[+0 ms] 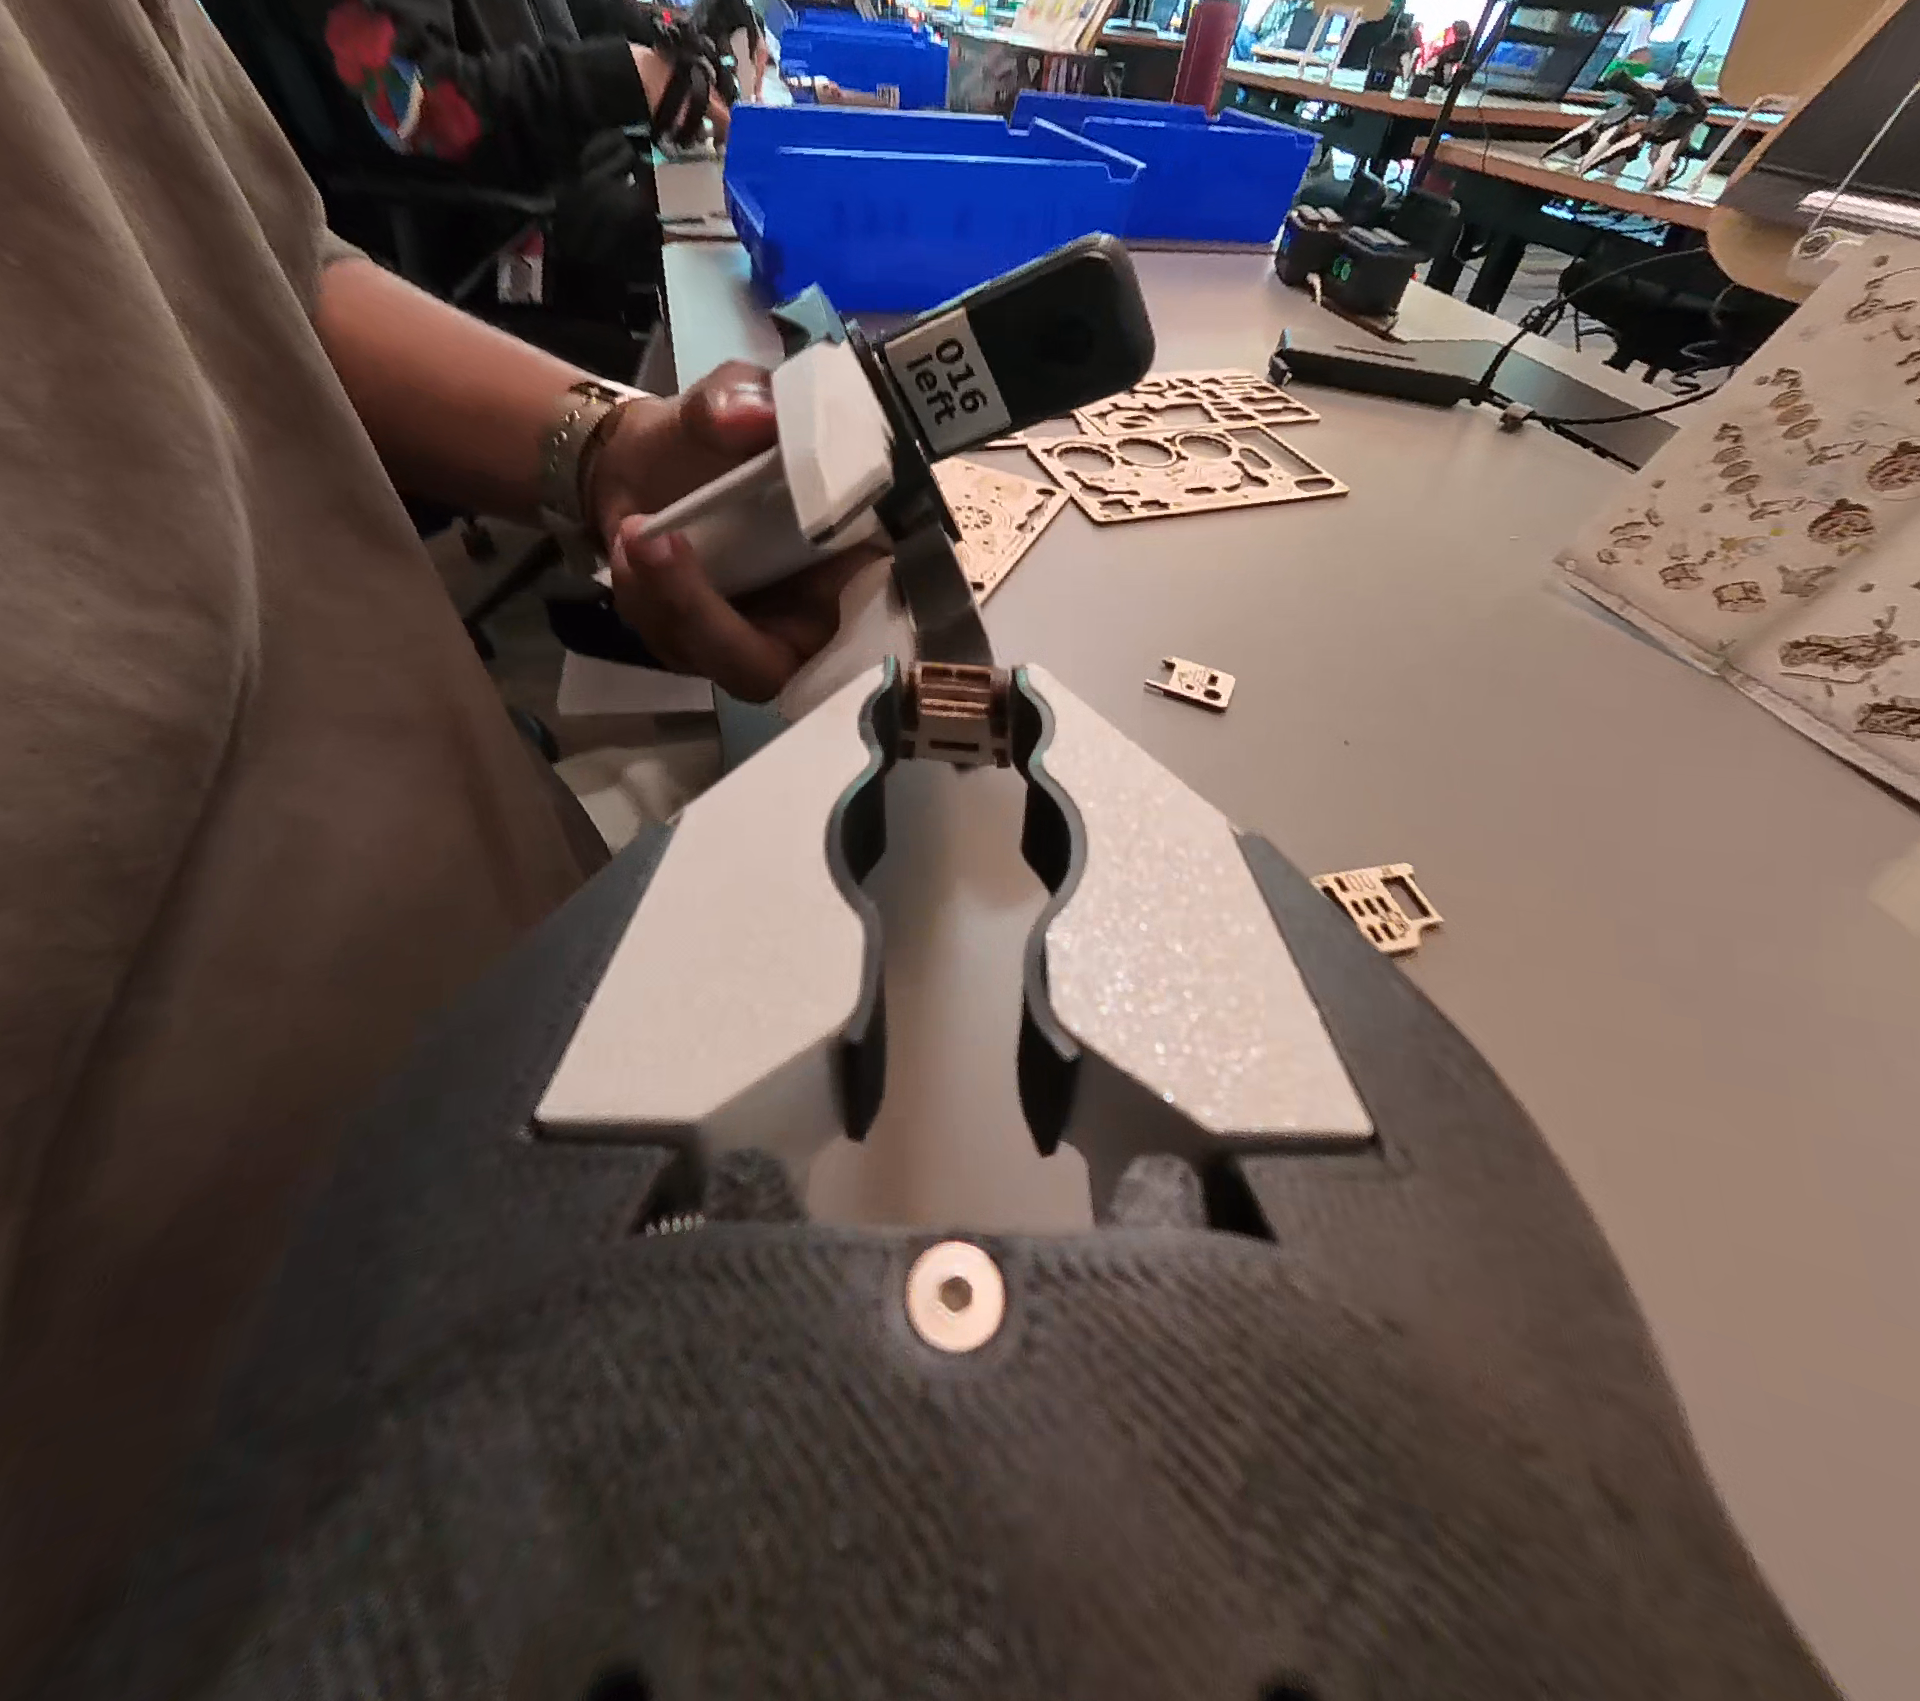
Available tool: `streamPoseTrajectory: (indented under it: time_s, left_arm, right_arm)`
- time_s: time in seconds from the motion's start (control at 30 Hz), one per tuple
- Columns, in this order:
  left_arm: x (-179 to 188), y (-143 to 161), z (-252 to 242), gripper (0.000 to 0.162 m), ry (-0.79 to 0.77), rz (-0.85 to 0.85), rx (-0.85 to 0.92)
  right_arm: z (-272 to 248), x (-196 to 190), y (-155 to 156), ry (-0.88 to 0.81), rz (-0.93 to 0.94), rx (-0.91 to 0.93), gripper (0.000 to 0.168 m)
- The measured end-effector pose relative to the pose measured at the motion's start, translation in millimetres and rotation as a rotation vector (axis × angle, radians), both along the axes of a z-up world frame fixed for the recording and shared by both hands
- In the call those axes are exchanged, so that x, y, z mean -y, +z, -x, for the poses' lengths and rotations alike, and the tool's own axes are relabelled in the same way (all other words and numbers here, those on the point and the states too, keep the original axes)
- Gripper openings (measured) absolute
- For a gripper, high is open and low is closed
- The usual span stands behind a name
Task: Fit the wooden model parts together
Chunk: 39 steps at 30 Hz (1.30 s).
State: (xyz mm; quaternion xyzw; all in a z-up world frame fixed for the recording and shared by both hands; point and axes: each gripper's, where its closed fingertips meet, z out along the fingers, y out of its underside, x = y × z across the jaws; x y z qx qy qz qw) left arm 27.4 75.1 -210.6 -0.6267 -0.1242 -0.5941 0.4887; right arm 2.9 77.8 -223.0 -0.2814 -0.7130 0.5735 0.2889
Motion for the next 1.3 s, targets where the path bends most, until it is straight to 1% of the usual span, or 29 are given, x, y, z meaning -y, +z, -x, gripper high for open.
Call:
streamPoseTrajectory:
  time_s: [0.23, 0.53, 0.87, 1.3]
  left_arm:
    - [-1, 0, 7, 0.051, 0.023, 0.003, 0.019]
    - [0, -5, -4, 0.052, -0.029, 0.025, -0.001]
    - [0, 0, 4, 0.051, -0.005, 0.012, 0.039]
    - [1, -4, -3, 0.052, -0.034, 0.027, 0.016]
  right_arm:
    - [1, -3, -2, -0.015, -0.015, 0.002, 0.019]
    - [-2, -2, 1, -0.009, -0.007, 0.002, 0.019]
    - [-3, -2, 0, -0.021, -0.028, 0.011, 0.019]
    - [-4, -1, 0, -0.022, -0.023, 0.011, 0.019]
